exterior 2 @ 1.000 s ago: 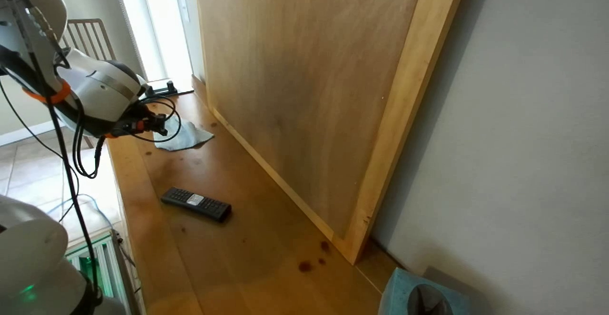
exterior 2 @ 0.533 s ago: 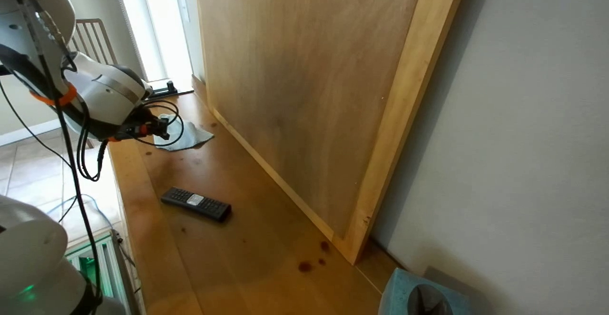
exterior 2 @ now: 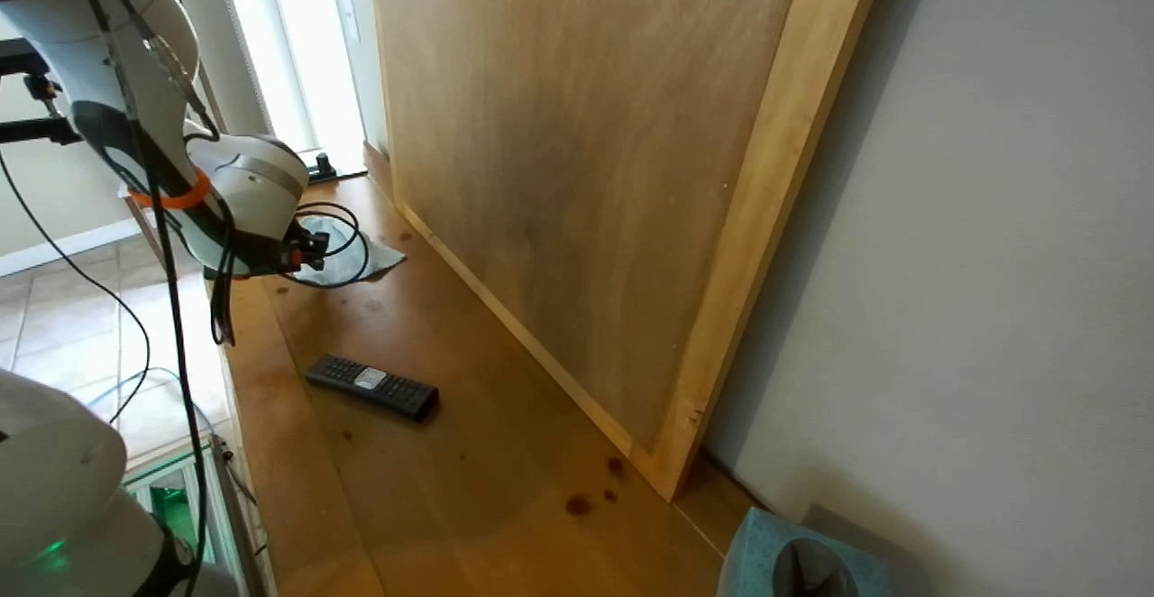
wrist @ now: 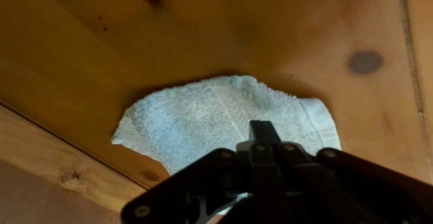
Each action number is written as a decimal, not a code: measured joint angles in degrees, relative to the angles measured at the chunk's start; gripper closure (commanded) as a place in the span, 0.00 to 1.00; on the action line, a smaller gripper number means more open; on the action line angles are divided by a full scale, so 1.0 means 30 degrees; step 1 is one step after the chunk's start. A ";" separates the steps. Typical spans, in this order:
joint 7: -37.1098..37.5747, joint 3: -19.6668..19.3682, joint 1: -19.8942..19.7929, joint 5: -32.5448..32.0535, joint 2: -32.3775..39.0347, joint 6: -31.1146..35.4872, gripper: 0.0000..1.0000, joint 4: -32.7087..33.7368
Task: Spread the towel out
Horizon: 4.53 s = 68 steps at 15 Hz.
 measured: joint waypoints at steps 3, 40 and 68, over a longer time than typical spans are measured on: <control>0.1963 -0.0163 -0.0003 -0.2341 0.0545 0.0684 1.00 0.0699; -0.9113 0.5360 0.0116 1.9610 -0.5549 -1.0946 0.18 -0.2694; 0.4654 0.5624 -0.5059 0.6090 0.1190 -0.6242 1.00 0.0879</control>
